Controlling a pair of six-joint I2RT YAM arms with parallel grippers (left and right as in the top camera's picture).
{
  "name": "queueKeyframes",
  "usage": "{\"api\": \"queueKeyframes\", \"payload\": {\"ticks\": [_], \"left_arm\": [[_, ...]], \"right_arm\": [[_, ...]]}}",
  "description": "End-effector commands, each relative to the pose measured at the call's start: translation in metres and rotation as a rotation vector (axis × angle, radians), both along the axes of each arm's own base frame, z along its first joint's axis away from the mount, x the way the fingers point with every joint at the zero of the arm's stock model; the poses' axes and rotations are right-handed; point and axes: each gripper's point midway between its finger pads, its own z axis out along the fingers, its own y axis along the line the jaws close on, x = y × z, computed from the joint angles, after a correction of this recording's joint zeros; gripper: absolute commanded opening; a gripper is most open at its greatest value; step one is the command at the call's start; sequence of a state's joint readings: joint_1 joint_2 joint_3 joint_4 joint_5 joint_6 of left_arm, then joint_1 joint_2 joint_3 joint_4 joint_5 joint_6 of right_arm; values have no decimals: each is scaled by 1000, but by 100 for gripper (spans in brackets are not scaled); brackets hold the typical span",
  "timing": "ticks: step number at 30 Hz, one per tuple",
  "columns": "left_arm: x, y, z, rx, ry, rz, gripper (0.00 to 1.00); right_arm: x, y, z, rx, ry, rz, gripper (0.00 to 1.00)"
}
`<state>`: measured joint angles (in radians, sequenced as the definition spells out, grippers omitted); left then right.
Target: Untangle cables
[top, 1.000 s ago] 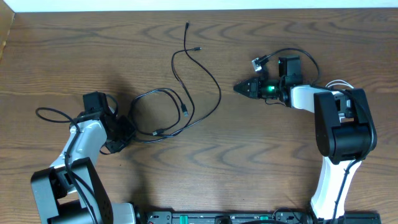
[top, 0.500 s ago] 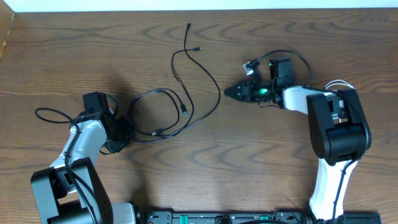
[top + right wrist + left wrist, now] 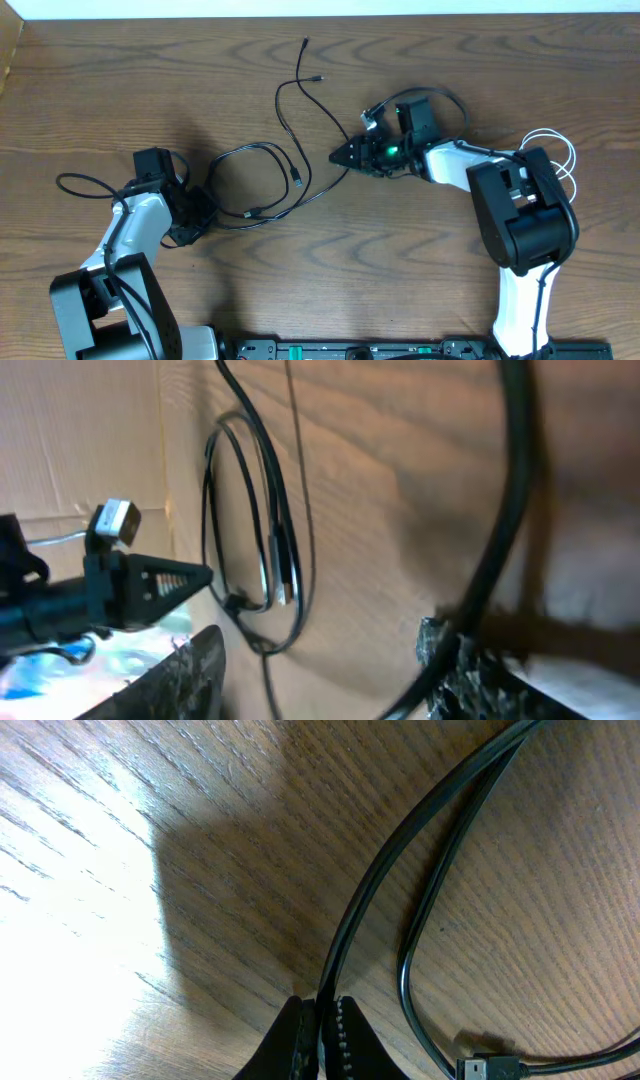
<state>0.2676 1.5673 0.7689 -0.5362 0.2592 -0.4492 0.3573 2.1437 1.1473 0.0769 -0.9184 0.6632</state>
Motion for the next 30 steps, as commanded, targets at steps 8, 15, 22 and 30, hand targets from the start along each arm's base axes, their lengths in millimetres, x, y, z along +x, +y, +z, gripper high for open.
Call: {"api": "queueKeyframes", "payload": {"ticks": [8,15,22,30], "left_arm": [[-5,0,-3,-1,19,12,7],[-5,0,-3,-1,18,12,8],[-5,0,-3,-1,18,11,8],[-5,0,-3,-1,18,11,7]], "right_arm": [[-19,9,-70,4,210,-44,56],[-20,27,-57,218,146,71,44],[-16,36,-47,246,61,93,23],[-13,35,-48,238,55,80,2]]}}
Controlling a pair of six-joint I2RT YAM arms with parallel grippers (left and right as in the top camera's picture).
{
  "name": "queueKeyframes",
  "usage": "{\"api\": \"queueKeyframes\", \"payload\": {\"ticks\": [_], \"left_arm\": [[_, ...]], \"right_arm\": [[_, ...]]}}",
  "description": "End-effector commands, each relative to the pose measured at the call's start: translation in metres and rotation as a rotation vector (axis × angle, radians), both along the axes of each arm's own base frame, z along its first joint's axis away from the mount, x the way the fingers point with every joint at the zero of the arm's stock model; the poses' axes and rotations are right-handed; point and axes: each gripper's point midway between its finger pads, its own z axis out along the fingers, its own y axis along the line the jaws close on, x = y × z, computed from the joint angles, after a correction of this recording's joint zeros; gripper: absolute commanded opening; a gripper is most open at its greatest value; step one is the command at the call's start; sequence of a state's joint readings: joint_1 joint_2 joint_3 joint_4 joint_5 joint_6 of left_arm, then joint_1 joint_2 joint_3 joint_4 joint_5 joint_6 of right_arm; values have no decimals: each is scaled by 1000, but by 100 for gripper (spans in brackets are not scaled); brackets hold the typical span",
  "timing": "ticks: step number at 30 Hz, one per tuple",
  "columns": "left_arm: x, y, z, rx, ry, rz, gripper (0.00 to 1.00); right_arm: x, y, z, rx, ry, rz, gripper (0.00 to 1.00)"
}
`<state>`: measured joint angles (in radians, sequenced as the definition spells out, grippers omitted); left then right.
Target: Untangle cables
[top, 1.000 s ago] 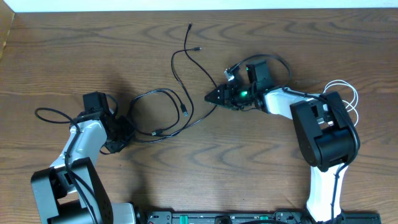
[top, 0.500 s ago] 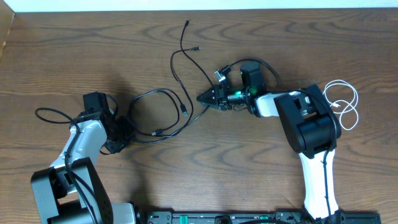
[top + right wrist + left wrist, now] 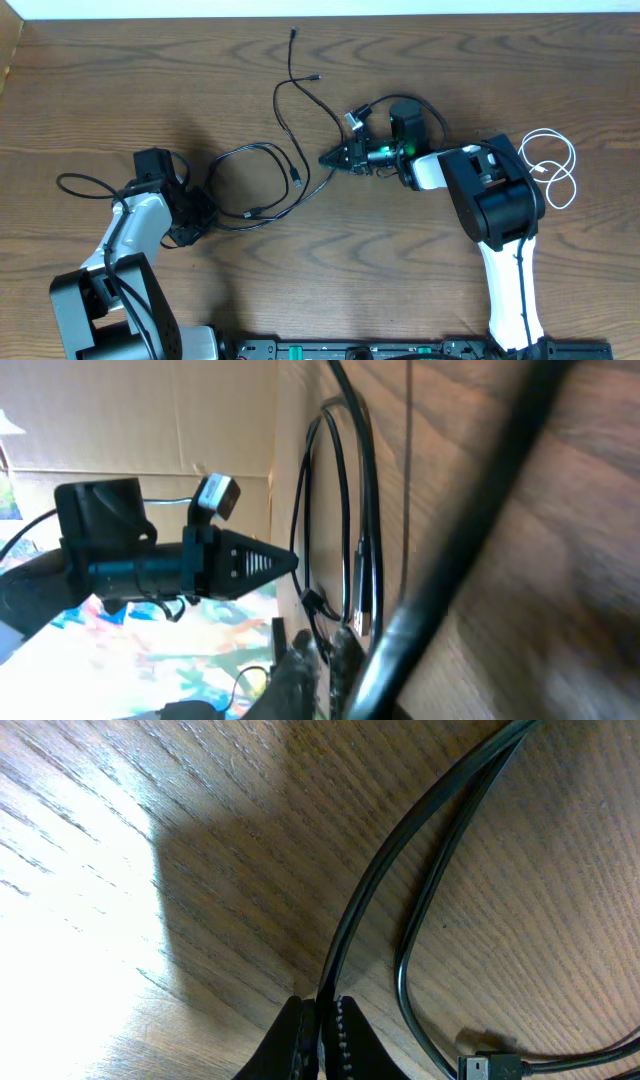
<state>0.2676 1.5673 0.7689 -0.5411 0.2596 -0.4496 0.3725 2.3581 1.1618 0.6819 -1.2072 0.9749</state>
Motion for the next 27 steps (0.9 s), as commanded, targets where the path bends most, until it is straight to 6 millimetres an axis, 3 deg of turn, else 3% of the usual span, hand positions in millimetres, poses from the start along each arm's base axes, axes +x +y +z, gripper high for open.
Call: {"api": "queueKeyframes", "payload": {"ticks": [1,8,15,19,20,24,27], "left_arm": [[-4,1,-2,1,14,11,8],[-3,0,-2,0,13,11,8],[-3,-2,-2,-13,9,9,8],[-3,-2,-2,-13,9,9,8],[-2,-2,-2,-12,7,8,8],[-2,-2,-2,-12,6,8,8],[-2,-2,-2,-12,6,9,8]], "right_arm": [[-13,1,-56,-97,68,-45,1],[-12,1,-57,-102,66,-53,3],[-13,1,-56,-101,104,-56,32],[-19,3,-54,-93,191,-47,29],[-20,5,-54,-93,207,-44,31],[-29,16,-55,-104,224,-29,62],[-30,23,-59,-126,258,-55,68]]}}
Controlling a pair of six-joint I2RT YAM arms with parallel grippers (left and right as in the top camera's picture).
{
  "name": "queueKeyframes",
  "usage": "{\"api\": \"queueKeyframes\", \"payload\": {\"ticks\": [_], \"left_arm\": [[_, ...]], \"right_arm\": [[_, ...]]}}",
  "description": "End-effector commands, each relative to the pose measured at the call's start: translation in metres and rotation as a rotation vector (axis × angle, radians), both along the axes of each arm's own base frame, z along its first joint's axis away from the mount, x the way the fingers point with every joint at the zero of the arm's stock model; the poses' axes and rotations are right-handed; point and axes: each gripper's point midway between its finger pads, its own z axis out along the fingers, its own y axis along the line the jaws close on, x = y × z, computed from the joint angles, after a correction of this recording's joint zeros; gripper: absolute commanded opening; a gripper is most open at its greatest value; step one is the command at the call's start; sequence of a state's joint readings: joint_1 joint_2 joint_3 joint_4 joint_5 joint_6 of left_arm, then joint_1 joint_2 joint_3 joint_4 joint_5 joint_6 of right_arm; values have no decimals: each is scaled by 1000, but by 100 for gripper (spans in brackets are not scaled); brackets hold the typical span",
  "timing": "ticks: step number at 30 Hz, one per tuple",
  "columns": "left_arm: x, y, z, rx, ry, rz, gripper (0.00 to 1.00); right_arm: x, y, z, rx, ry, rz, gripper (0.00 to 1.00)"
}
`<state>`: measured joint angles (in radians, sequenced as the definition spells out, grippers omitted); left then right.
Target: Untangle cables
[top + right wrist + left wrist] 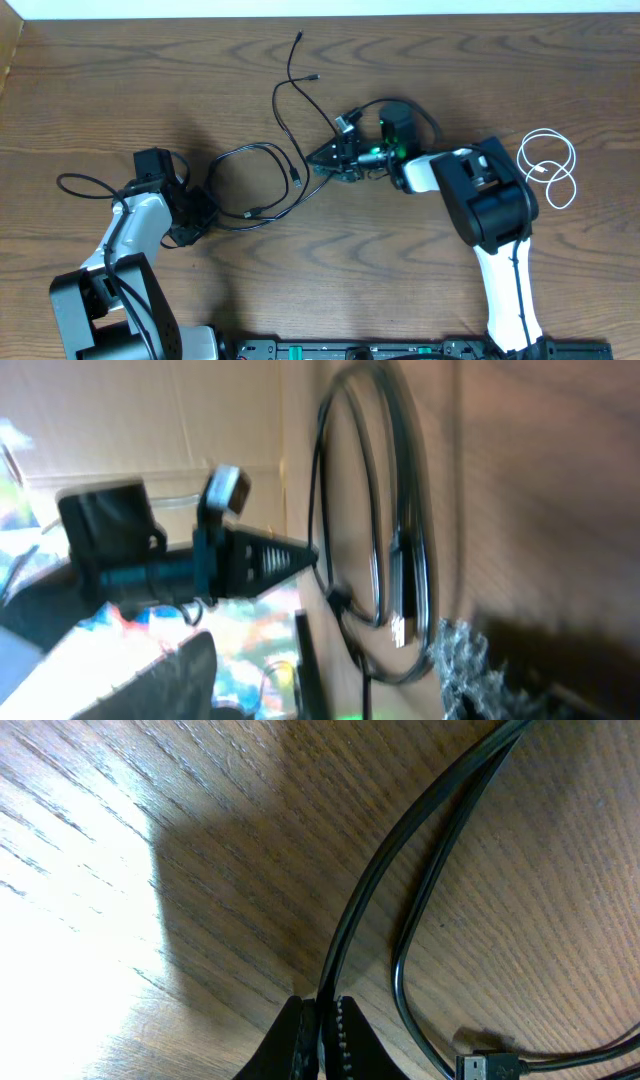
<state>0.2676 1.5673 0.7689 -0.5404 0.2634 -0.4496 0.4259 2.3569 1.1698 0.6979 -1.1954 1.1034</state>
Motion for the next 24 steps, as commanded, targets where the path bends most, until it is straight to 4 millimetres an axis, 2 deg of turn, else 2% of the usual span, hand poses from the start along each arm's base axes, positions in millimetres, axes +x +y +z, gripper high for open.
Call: {"api": "queueKeyframes", "payload": {"ticks": [1,3,6,8,14,24], "left_arm": [[-2,-1,-2,-9,8,9,8],[-2,-1,-2,-9,8,9,8],[-2,-1,-2,-9,8,9,8],[-2,-1,-2,-9,8,9,8],[-2,-1,-2,-9,8,9,8],[-2,-1,-2,-8,8,9,8]], "right_arm": [[-17,4,-62,-129,156,-77,64],[-14,6,-59,-116,128,-79,51],[-10,6,-53,-92,89,-81,47],[-7,4,-52,-90,88,-89,50],[-3,-3,-50,-78,89,-91,48],[-3,-3,-50,-78,71,-90,50]]}}
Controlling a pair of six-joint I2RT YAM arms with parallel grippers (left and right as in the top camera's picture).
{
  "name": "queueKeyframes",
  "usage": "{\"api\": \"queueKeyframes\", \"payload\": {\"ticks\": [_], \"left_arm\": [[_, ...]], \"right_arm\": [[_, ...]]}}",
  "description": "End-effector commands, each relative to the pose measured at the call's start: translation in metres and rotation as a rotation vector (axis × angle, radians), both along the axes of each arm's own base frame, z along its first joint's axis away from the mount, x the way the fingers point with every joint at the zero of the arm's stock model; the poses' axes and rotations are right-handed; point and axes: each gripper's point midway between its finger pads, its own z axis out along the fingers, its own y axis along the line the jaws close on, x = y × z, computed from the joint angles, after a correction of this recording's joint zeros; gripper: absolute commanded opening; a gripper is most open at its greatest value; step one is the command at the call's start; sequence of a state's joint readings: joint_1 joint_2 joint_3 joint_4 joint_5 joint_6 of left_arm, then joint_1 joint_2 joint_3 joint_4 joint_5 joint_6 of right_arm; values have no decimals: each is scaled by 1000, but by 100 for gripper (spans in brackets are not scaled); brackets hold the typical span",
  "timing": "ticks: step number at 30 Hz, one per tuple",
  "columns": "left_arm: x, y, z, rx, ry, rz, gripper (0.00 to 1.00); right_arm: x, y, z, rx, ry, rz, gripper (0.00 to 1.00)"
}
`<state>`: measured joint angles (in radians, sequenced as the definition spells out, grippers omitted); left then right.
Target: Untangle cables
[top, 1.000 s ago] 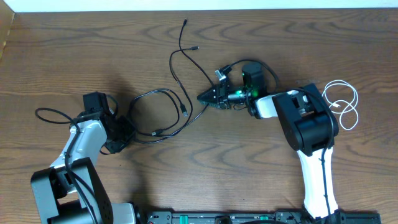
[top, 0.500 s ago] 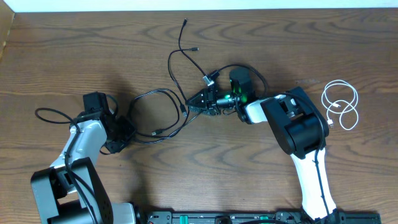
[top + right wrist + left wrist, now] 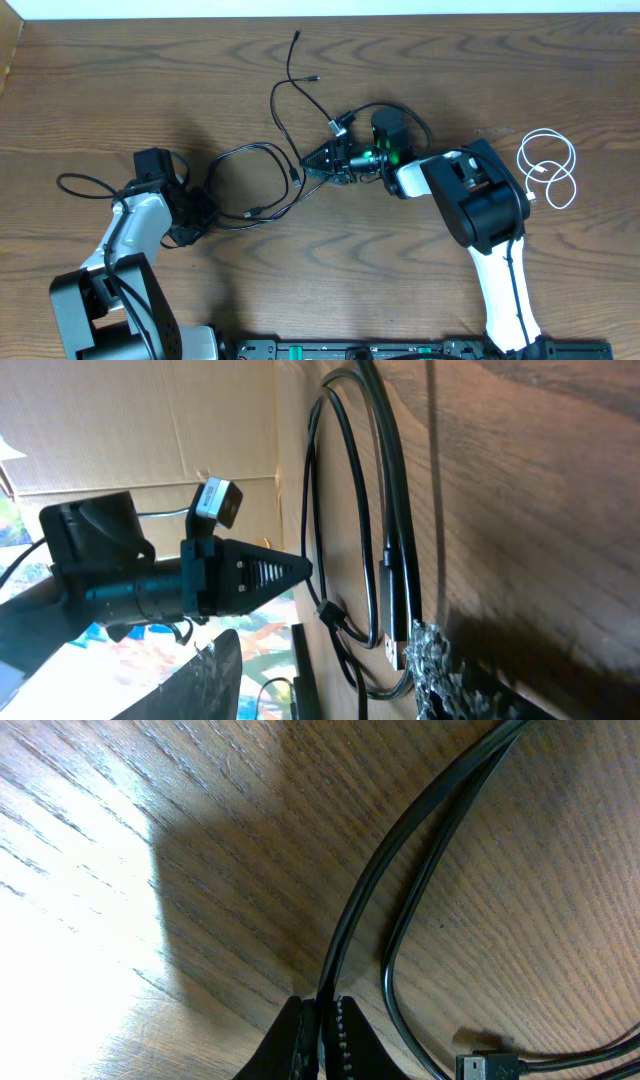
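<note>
A looped black cable [image 3: 250, 165] lies left of centre, its USB plug [image 3: 490, 1067] close to my left gripper [image 3: 195, 215]. The left gripper [image 3: 322, 1020] is shut on a strand of that cable [image 3: 400, 850], low against the table. A thin black cable [image 3: 290, 90] runs from the table's far middle down into the loop. My right gripper [image 3: 312, 168] points left at the loop's right side. In the right wrist view the right gripper [image 3: 325, 680] stands open, a plug [image 3: 393, 600] just ahead of its fingers and nothing between them.
A coiled white cable [image 3: 548, 165] lies at the right. The cable's tail [image 3: 80, 182] curls out at the left. The table's far edge [image 3: 320, 14] runs along the top. Bare wood [image 3: 350, 260] lies in front of both arms.
My right gripper has moved a little further left, closer to the loop, and is still open. The left gripper holds its strand as before; the loop's inner strand shifted slightly left.
First my right gripper was open right of the tangle, beside a black cable. Then it was further left with its fingers close together. After that it was open again, and now sits at the loop's edge. The left gripper has stayed shut on the looped cable throughout.
</note>
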<state>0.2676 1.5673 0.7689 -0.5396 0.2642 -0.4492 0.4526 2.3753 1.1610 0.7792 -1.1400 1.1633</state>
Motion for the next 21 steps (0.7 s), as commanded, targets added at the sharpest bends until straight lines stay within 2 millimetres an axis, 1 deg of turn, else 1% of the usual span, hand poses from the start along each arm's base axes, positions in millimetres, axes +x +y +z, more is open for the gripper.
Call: {"api": "queueKeyframes", "payload": {"ticks": [1,4,10,12,16,19,21], "left_arm": [[-3,-1,-2,-8,9,9,8],[-3,-1,-2,-9,9,10,8],[-2,-2,-2,-16,7,9,7],[-2,-2,-2,-16,7,9,8],[-2,-2,-2,-15,6,8,8],[-2,-2,-2,-15,6,8,8],[-2,-2,-2,-14,4,8,8]], "right_arm": [[-3,-13,-46,-74,55,-56,50],[-3,-13,-46,-73,16,-47,51],[-1,-13,-44,-68,6,-50,51],[-1,-12,-40,-52,-17,-43,52],[-2,-9,-25,3,-78,-10,55],[0,-8,-19,23,-96,-11,53],[2,-8,-17,28,-115,-19,49]]}}
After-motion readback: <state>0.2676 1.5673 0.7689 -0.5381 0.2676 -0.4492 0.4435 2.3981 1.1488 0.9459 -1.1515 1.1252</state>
